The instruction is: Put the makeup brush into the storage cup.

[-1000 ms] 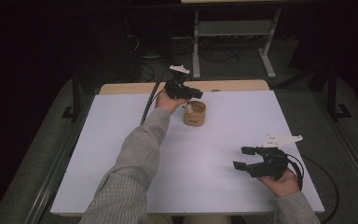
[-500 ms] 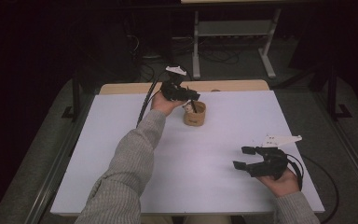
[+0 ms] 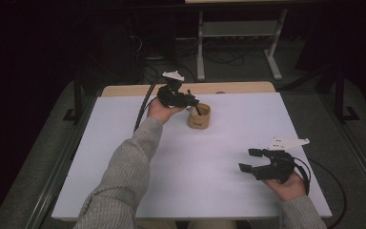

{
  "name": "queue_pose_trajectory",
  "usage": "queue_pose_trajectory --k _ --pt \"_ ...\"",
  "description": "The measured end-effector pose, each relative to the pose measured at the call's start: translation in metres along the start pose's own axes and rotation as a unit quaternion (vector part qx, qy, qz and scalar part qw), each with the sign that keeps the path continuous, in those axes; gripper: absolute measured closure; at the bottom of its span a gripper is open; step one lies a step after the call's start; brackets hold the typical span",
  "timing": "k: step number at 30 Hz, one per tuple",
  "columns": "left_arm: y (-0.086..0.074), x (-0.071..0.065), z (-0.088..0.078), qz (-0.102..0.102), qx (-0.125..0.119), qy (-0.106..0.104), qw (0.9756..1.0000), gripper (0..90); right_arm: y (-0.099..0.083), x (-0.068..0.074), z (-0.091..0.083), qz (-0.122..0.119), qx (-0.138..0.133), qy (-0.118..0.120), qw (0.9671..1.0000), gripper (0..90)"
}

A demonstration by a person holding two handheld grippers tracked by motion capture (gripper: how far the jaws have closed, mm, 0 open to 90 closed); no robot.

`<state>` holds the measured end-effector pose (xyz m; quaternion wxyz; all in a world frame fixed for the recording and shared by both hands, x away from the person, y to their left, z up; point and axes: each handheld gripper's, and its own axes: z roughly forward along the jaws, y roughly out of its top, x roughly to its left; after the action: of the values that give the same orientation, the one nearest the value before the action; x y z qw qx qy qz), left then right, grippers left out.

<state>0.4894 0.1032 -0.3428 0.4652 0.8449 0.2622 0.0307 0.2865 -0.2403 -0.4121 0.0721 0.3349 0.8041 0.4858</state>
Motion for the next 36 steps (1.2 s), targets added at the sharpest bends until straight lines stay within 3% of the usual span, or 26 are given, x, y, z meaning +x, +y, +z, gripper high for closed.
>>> queue_pose_trajectory --k 30,36 --pt "-0.031 -0.025 -0.036 -0.002 0.008 0.004 1.0000 53.0 -0.003 0.006 -0.002 -0.001 -0.015 -0.047 0.9988 20.1" --pt "-0.035 -0.031 -0.041 0.003 0.007 0.006 1.0000 49.8 -0.003 0.007 -0.003 -0.003 -0.017 -0.047 0.9987 19.9"
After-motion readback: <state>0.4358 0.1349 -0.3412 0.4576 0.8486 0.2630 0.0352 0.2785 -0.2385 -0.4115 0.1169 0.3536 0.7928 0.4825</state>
